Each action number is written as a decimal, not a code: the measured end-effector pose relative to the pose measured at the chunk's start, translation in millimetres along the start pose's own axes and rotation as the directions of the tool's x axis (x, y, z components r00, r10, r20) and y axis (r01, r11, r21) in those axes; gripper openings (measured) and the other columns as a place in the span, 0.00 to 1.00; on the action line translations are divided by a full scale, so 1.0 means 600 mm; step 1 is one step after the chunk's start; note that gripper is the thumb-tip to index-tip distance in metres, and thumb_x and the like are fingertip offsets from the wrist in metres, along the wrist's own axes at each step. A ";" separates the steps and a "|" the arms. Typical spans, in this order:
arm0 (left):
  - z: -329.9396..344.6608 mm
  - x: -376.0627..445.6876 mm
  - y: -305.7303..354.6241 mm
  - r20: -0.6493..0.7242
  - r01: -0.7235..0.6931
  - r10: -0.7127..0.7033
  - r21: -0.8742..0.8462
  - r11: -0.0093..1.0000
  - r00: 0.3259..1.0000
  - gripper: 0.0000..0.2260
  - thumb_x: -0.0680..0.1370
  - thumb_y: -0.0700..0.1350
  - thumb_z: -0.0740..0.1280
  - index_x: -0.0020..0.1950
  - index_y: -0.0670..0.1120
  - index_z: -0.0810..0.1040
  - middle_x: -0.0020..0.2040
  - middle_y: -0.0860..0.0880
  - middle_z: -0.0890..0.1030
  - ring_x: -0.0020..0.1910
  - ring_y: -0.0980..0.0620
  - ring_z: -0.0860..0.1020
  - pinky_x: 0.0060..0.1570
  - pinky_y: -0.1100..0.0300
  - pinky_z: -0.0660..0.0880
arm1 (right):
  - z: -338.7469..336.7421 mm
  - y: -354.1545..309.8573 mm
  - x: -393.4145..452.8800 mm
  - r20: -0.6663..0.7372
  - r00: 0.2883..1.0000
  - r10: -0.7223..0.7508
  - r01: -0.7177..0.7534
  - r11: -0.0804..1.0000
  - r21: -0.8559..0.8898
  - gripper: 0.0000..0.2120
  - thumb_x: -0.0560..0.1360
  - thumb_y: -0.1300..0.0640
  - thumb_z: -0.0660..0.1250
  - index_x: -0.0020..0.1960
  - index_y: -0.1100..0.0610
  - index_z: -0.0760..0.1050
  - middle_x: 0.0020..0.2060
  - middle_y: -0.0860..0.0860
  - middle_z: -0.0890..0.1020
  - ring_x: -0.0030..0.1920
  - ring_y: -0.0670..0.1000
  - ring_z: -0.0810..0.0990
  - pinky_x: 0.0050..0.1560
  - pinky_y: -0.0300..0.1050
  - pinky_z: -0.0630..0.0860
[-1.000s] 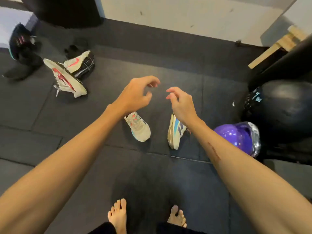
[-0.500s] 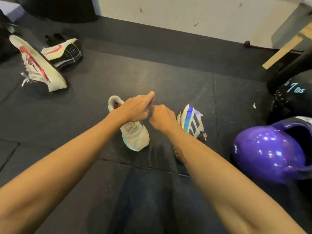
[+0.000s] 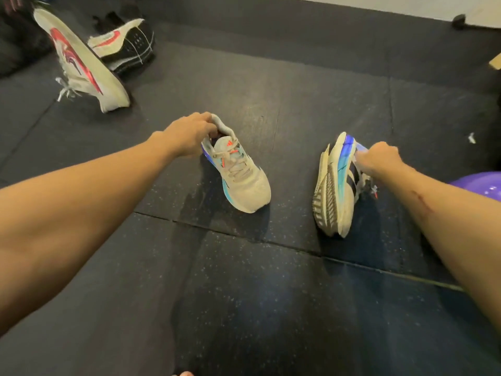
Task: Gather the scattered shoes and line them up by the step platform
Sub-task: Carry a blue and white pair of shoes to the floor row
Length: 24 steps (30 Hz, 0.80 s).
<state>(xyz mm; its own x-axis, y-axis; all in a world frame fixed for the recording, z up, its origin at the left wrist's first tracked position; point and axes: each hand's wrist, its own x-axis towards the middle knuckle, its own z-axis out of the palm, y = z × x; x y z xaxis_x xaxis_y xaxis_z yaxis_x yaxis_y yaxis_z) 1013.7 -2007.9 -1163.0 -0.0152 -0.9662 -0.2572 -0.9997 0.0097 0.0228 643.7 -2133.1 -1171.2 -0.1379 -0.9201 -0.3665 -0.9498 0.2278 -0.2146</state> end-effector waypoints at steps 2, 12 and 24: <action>0.020 -0.002 -0.008 -0.054 0.003 -0.001 0.042 0.999 0.999 0.20 0.72 0.36 0.68 0.64 0.46 0.76 0.65 0.46 0.69 0.59 0.43 0.71 0.50 0.48 0.74 | 0.000 0.002 0.000 0.088 0.996 -0.027 0.026 1.000 0.015 0.27 0.78 0.48 0.63 0.68 0.67 0.68 0.61 0.64 0.76 0.53 0.63 0.78 0.47 0.51 0.75; 0.061 0.015 0.009 -0.118 0.113 -0.088 0.225 0.968 0.989 0.14 0.78 0.49 0.64 0.62 0.47 0.72 0.63 0.48 0.73 0.61 0.44 0.71 0.51 0.49 0.69 | 0.001 -0.049 -0.012 0.041 0.999 0.030 -0.041 0.959 0.281 0.34 0.69 0.49 0.77 0.67 0.63 0.69 0.63 0.59 0.75 0.61 0.59 0.76 0.54 0.49 0.76; 0.001 0.060 0.088 0.000 0.435 -0.456 -0.301 0.848 0.890 0.28 0.75 0.65 0.63 0.61 0.42 0.74 0.59 0.40 0.77 0.55 0.39 0.77 0.48 0.51 0.72 | -0.032 -0.037 -0.049 0.056 0.503 -0.862 0.753 0.406 -0.517 0.07 0.64 0.66 0.69 0.41 0.58 0.82 0.41 0.58 0.80 0.50 0.62 0.76 0.49 0.55 0.73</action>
<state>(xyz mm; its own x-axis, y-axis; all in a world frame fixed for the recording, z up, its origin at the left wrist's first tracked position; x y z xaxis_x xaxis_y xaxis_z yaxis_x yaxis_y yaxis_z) 960.5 -2042.2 -1171.7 0.4428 -0.8641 -0.2393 -0.8489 -0.4900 0.1984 663.5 -2117.2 -1138.4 0.7652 -0.6418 -0.0498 -0.6350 -0.7653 0.1052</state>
